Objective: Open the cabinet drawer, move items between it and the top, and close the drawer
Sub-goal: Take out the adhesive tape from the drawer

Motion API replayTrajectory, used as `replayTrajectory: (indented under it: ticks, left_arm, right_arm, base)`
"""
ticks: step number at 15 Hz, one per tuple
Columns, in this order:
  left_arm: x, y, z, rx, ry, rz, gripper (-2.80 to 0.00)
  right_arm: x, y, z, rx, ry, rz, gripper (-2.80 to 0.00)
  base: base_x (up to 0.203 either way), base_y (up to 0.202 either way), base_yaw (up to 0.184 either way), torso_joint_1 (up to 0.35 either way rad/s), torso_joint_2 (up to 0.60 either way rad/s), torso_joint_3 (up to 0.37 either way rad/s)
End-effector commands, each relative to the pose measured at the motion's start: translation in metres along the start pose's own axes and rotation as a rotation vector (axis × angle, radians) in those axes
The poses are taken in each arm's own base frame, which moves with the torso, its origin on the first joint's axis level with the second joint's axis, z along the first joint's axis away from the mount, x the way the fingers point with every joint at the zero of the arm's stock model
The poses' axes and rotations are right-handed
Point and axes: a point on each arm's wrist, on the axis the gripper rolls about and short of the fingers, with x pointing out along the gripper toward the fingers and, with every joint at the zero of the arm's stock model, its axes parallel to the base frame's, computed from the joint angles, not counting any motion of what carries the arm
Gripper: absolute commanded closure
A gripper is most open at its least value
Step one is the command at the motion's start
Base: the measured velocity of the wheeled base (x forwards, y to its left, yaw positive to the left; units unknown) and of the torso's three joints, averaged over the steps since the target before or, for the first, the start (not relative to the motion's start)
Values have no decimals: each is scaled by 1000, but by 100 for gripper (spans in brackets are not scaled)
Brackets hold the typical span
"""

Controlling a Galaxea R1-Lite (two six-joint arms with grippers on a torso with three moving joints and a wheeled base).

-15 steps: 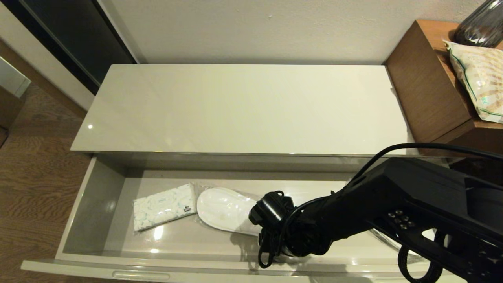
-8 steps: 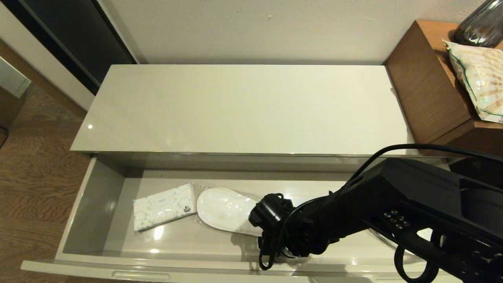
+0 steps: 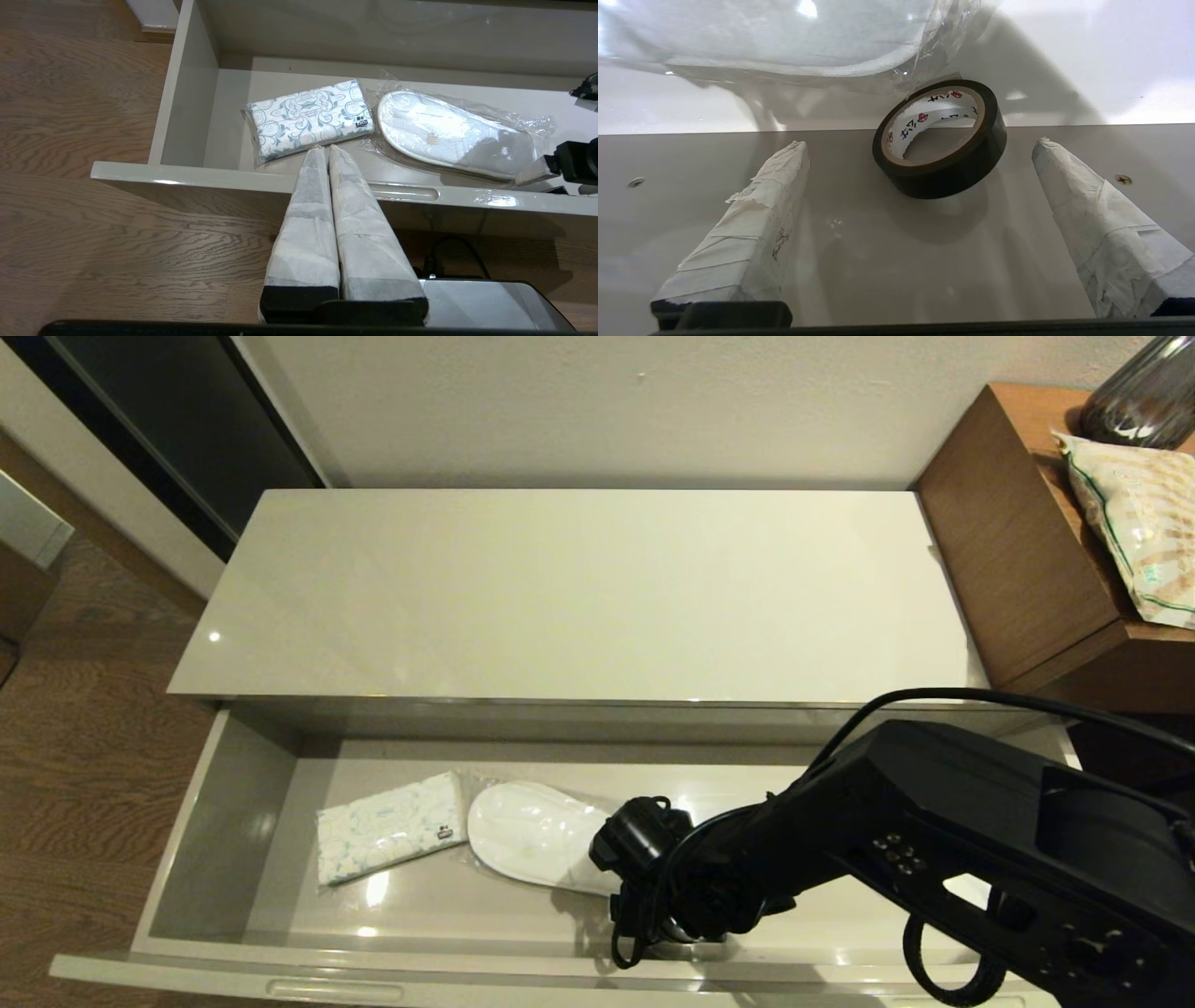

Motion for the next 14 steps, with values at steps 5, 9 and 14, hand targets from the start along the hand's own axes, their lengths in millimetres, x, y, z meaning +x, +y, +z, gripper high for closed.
replayTrajectory:
  ticks: [5, 9, 14]
  left_arm:
    - [0, 0, 0, -1, 1, 1, 0]
    - [0, 0, 0, -1, 1, 1, 0]
    - [0, 0, 0, -1, 1, 1, 0]
  right_arm:
    - [10, 0, -3, 9, 7, -17, -280]
    - [12, 0, -4, 7, 6, -23, -280]
    - [14, -1, -6, 13, 5, -35, -280]
  base:
    - [0, 0, 0, 0, 0, 0]
    - [0, 0, 0, 0, 0, 0]
    - [0, 0, 0, 0, 0, 0]
